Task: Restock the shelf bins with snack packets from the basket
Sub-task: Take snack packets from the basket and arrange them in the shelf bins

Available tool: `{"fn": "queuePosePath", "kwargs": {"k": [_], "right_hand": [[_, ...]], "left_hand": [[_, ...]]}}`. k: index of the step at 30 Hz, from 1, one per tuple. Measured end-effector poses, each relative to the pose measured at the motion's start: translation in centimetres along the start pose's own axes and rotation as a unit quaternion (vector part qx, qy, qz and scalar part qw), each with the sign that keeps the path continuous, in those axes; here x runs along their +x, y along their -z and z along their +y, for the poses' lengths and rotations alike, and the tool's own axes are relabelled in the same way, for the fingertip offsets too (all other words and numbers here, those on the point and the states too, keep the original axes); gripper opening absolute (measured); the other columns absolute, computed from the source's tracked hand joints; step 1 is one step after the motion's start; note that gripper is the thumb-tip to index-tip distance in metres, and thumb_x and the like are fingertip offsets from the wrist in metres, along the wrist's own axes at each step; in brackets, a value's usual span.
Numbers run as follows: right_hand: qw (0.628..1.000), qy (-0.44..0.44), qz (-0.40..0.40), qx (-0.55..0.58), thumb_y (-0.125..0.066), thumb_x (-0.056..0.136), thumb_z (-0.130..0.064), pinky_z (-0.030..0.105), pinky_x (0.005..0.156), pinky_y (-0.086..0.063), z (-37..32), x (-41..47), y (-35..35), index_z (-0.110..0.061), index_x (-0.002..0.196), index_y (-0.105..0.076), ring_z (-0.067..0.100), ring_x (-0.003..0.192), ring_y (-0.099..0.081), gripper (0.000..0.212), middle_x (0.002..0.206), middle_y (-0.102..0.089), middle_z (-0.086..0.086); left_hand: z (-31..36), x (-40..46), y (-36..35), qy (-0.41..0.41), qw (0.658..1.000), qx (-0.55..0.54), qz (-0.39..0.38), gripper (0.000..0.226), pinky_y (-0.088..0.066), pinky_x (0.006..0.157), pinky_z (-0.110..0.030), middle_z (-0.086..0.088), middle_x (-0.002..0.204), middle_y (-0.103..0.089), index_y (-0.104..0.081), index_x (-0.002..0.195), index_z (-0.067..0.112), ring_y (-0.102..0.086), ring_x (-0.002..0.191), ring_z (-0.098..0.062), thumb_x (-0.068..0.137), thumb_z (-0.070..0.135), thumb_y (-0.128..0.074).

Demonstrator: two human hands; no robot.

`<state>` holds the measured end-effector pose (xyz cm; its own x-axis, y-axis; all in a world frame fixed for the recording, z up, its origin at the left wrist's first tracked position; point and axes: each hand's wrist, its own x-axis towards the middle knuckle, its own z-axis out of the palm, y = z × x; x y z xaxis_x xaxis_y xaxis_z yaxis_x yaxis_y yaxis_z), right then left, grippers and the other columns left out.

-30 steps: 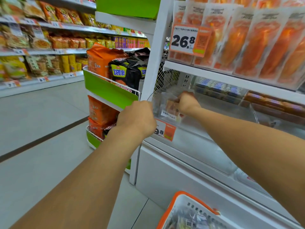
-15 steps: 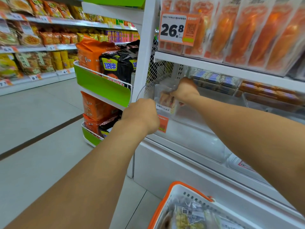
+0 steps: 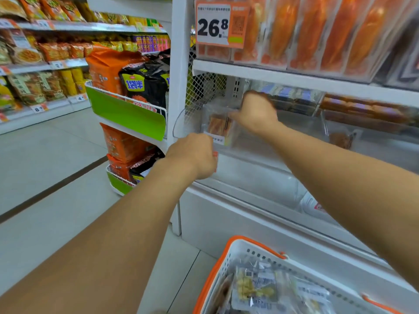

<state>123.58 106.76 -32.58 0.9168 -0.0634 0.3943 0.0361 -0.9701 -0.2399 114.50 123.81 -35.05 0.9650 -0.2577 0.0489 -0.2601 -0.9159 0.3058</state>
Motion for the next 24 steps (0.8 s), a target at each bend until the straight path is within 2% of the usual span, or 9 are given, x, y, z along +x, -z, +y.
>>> {"fn": "queuePosePath", "kwargs": {"k": [5,6,8,10,11,14,17,20,24], "right_hand": [[0.992,0.078,0.089,0.041,-0.064,0.087,-0.039,0.032,0.056,-0.041,2.1,-12.8,1.5,-0.015,0.063,-0.052,0.023,0.061,-0.051,0.035,0.060,-0.053,0.000],[0.994,0.088,0.031,0.055,-0.064,0.086,-0.038,0.032,0.056,-0.040,3.2,-15.9,0.8,-0.015,0.062,-0.054,0.022,0.060,-0.052,0.034,0.058,-0.054,-0.002],[0.968,0.096,-0.227,0.038,-0.070,0.086,-0.041,0.031,0.061,-0.041,6.2,-21.4,-2.4,-0.017,0.075,-0.066,0.020,0.070,-0.058,0.027,0.072,-0.064,-0.002],[0.878,0.080,-0.470,-0.032,-0.073,0.083,-0.050,0.029,0.076,-0.043,8.5,-26.5,-6.2,-0.017,0.114,-0.066,0.021,0.098,-0.059,0.045,0.106,-0.064,0.000],[0.847,0.072,-0.525,-0.040,-0.074,0.081,-0.054,0.030,0.082,-0.043,9.4,-28.8,-7.8,-0.017,0.127,-0.059,0.023,0.106,-0.057,0.061,0.113,-0.059,0.001],[0.874,0.029,-0.479,0.082,-0.081,0.078,-0.049,0.032,0.084,-0.043,10.0,-32.4,-10.2,-0.016,0.136,-0.052,0.020,0.099,-0.055,0.073,0.109,-0.057,-0.002],[0.880,0.039,-0.452,0.142,-0.078,0.083,-0.025,0.035,0.101,-0.043,8.7,-32.2,-10.8,-0.023,0.152,-0.034,0.026,0.125,-0.050,0.082,0.141,-0.047,0.008],[0.892,0.060,-0.432,0.123,-0.071,0.087,-0.017,0.040,0.098,-0.047,6.8,-31.4,-12.0,-0.023,0.138,-0.054,0.029,0.115,-0.055,0.054,0.132,-0.050,0.010],[0.919,0.099,-0.349,0.152,-0.067,0.090,-0.012,0.033,0.077,-0.050,6.8,-29.3,-11.3,-0.011,0.094,-0.071,0.022,0.087,-0.064,0.007,0.098,-0.069,0.007]], "left_hand": [[1.9,-0.6,-2.5,-0.074,0.976,-0.015,-0.203,0.022,-0.053,0.060,-0.028,-0.004,0.088,-0.072,-0.064,0.095,0.018,-0.071,0.077,-0.020,0.094,0.039,-0.061],[2.4,-1.0,-3.7,-0.082,0.963,-0.004,-0.256,0.020,-0.052,0.059,-0.027,-0.003,0.089,-0.072,-0.063,0.098,0.018,-0.071,0.077,-0.018,0.095,0.037,-0.061],[3.5,-1.8,-6.1,-0.095,0.928,0.042,-0.358,0.019,-0.052,0.063,-0.028,-0.002,0.098,-0.069,-0.062,0.106,0.019,-0.070,0.085,-0.016,0.096,0.035,-0.060],[4.7,-2.4,-8.0,-0.105,0.897,0.093,-0.419,0.023,-0.053,0.069,-0.030,0.000,0.102,-0.067,-0.060,0.113,0.021,-0.069,0.090,-0.015,0.096,0.037,-0.059],[5.4,-2.6,-8.6,-0.111,0.889,0.113,-0.429,0.026,-0.053,0.070,-0.031,0.001,0.101,-0.065,-0.059,0.116,0.022,-0.068,0.090,-0.015,0.096,0.039,-0.059],[7.3,-3.0,-9.5,-0.140,0.891,0.141,-0.409,0.034,-0.052,0.069,-0.031,0.004,0.093,-0.061,-0.056,0.123,0.022,-0.063,0.081,-0.011,0.095,0.041,-0.060],[8.5,-3.1,-9.6,-0.158,0.897,0.129,-0.392,0.036,-0.052,0.073,-0.031,0.003,0.098,-0.063,-0.056,0.126,0.022,-0.061,0.079,-0.009,0.095,0.042,-0.060],[8.7,-3.1,-9.4,-0.162,0.891,0.150,-0.397,0.037,-0.054,0.087,-0.037,0.005,0.097,-0.063,-0.056,0.126,0.024,-0.062,0.082,-0.009,0.095,0.043,-0.059],[8.4,-2.8,-8.8,-0.148,0.897,0.133,-0.395,0.039,-0.051,0.076,-0.032,0.008,0.086,-0.060,-0.056,0.128,0.022,-0.060,0.074,-0.007,0.095,0.043,-0.059]]}}
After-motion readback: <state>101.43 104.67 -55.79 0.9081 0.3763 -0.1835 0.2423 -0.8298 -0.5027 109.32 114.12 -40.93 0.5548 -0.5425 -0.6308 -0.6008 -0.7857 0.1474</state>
